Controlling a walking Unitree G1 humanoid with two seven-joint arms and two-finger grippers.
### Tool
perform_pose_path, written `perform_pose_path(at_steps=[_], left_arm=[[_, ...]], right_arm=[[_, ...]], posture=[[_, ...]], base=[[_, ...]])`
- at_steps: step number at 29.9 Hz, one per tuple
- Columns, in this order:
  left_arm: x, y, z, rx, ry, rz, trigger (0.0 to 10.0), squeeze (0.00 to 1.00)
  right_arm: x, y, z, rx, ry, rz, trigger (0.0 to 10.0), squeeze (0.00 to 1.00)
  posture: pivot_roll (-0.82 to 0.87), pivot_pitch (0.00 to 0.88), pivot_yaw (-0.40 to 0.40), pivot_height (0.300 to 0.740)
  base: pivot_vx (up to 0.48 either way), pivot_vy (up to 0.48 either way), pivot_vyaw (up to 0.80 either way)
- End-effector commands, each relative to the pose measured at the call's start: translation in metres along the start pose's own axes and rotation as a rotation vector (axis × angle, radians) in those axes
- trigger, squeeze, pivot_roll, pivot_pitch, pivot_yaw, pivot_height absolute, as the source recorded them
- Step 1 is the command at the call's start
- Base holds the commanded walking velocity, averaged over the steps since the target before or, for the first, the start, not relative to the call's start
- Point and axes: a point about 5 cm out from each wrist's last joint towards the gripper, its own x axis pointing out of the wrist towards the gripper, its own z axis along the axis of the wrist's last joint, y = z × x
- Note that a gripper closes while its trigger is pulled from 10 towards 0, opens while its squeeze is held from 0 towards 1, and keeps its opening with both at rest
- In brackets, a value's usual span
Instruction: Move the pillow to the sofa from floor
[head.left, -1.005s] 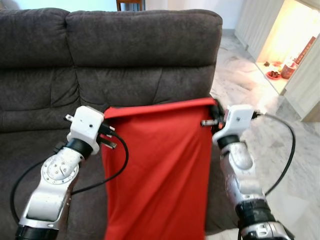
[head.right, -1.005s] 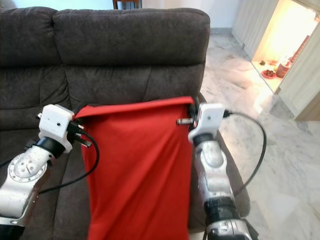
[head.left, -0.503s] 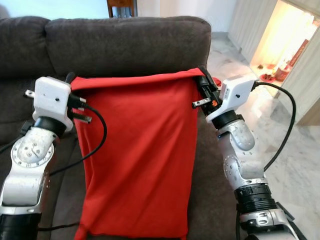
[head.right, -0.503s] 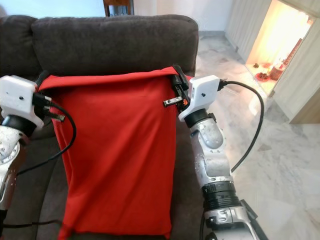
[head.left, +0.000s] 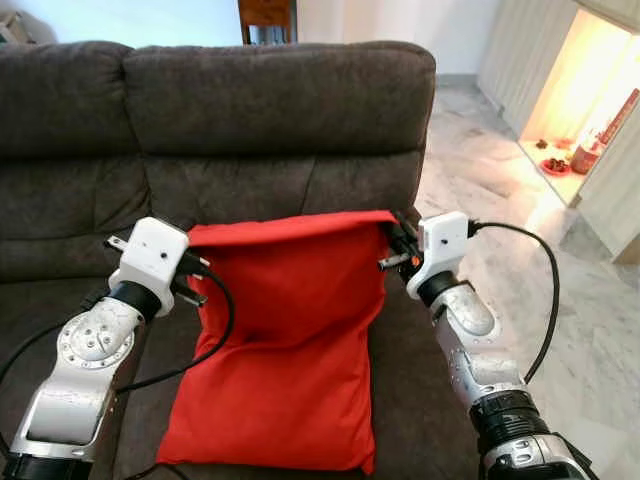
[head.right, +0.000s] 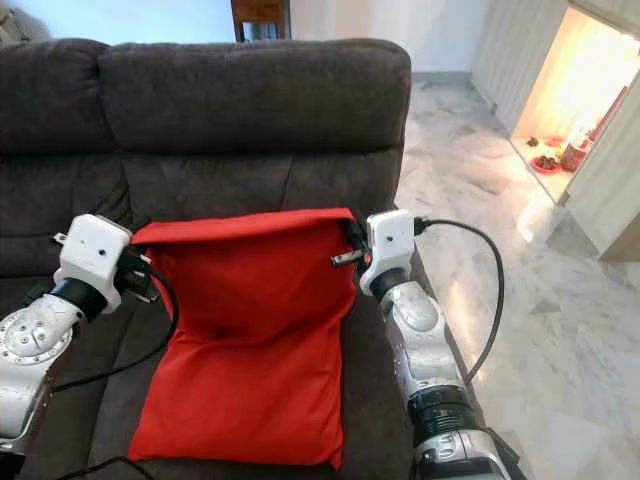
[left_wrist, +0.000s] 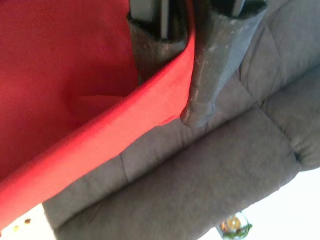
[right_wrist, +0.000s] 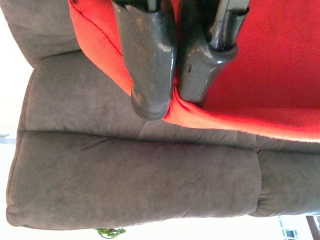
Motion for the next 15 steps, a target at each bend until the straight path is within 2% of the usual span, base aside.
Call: perform_pose_path(at_steps=[1, 2, 3, 4, 5, 12, 13, 14, 15], left_arm=[[-0.002, 0.003, -0.003, 0.014, 0.006, 0.028, 10.0, 1.00], [-0.003, 0.003, -0.003, 0.009, 0.007, 0.030, 10.0, 1.00], [-0.003, 0.003, -0.003, 0.011, 0.007, 0.028, 10.0, 1.00], [-0.003, 0.003, -0.004, 0.017, 0.008, 0.028, 10.0, 1.00], [-0.003, 0.002, -0.004, 0.017, 0.008, 0.028, 10.0, 1.00], [-0.003, 0.000, -0.007, 0.011, 0.012, 0.031, 10.0, 1.00], [-0.004, -0.001, -0.008, 0.008, 0.018, 0.030, 10.0, 1.00], [-0.005, -0.005, -0.015, -0.017, 0.043, 0.030, 10.0, 1.00], [-0.005, -0.005, -0.015, -0.017, 0.043, 0.030, 10.0, 1.00]], right_arm=[[-0.002, -0.002, -0.004, 0.011, 0.010, -0.016, 10.0, 0.00], [-0.002, -0.002, -0.004, 0.017, 0.010, -0.016, 10.0, 0.00], [-0.002, -0.003, -0.005, 0.017, 0.010, -0.020, 10.0, 0.29], [-0.002, -0.003, -0.005, 0.018, 0.010, -0.023, 10.0, 0.91], [-0.002, -0.003, -0.005, 0.016, 0.011, -0.023, 10.0, 0.92], [-0.002, -0.001, -0.008, 0.012, 0.013, -0.023, 10.0, 0.91], [-0.003, -0.002, -0.010, 0.011, 0.024, -0.035, 10.0, 0.65], [-0.006, -0.006, -0.018, 0.016, 0.055, -0.073, 10.0, 0.00], [-0.006, -0.006, -0.018, 0.016, 0.055, -0.073, 10.0, 0.00]], posture=[[0.16, 0.101, 0.023, 0.740], [0.16, 0.101, 0.023, 0.740], [0.16, 0.101, 0.023, 0.740], [0.16, 0.101, 0.023, 0.740], [0.16, 0.101, 0.023, 0.740], [0.16, 0.104, 0.021, 0.740], [0.16, 0.103, 0.019, 0.740], [0.17, 0.101, 0.018, 0.740], [0.17, 0.101, 0.018, 0.740]], base=[[0.000, 0.000, 0.00], [0.000, 0.000, 0.00], [0.000, 0.000, 0.00], [0.000, 0.000, 0.00], [0.000, 0.000, 0.00], [0.000, 0.000, 0.00], [0.000, 0.000, 0.00], [0.000, 0.000, 0.00], [0.000, 0.000, 0.00]])
